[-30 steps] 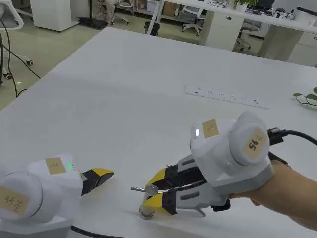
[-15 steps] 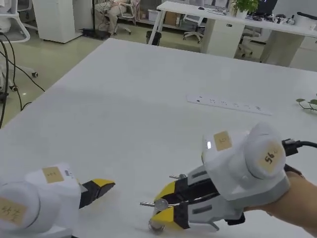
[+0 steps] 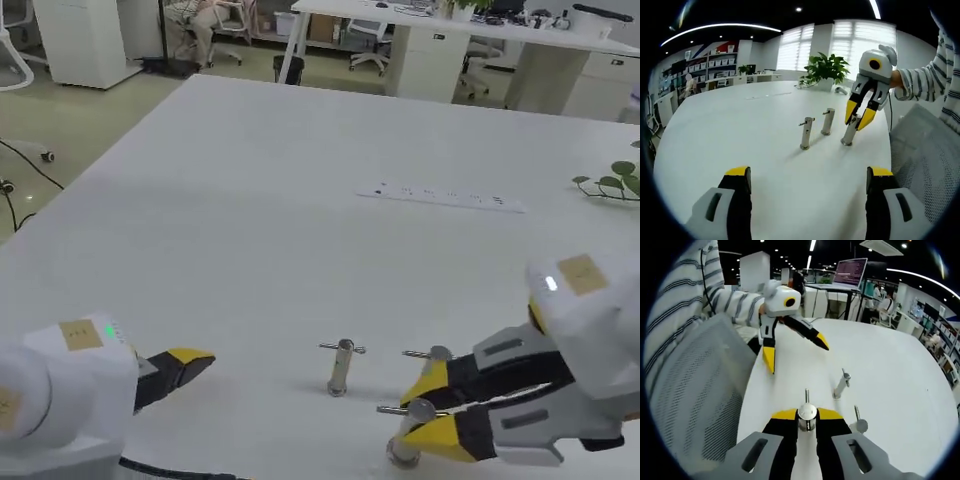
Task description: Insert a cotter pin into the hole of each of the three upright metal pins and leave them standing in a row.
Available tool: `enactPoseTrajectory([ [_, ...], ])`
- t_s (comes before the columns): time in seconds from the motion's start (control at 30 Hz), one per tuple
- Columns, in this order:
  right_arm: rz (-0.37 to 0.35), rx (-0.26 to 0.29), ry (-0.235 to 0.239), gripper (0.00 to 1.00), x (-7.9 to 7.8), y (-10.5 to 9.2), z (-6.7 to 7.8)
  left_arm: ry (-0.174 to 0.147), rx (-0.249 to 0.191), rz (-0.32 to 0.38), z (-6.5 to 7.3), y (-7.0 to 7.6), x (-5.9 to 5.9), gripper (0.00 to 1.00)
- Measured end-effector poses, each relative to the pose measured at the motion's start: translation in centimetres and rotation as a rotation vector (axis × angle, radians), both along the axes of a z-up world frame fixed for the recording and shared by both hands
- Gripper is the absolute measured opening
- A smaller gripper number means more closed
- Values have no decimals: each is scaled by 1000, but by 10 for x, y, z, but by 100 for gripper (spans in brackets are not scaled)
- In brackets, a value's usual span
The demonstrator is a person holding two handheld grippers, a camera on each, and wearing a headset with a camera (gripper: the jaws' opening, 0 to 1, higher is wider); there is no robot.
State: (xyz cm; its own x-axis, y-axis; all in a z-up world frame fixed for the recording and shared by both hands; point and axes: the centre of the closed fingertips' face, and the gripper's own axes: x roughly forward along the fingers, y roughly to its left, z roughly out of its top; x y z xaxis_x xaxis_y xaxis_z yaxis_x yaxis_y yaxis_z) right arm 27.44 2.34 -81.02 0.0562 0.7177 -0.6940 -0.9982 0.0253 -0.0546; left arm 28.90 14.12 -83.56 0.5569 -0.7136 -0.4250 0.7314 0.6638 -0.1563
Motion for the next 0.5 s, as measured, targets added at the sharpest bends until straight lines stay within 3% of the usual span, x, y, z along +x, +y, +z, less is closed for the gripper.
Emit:
enactPoseTrajectory([
  [0.23,-54,-36,-22,12,13,-44,0,7,0,12,3,6,1,95],
  [0.5,-126,-26,-50,12,36,-81,-4,50,-70,1,13,4,-3,93],
])
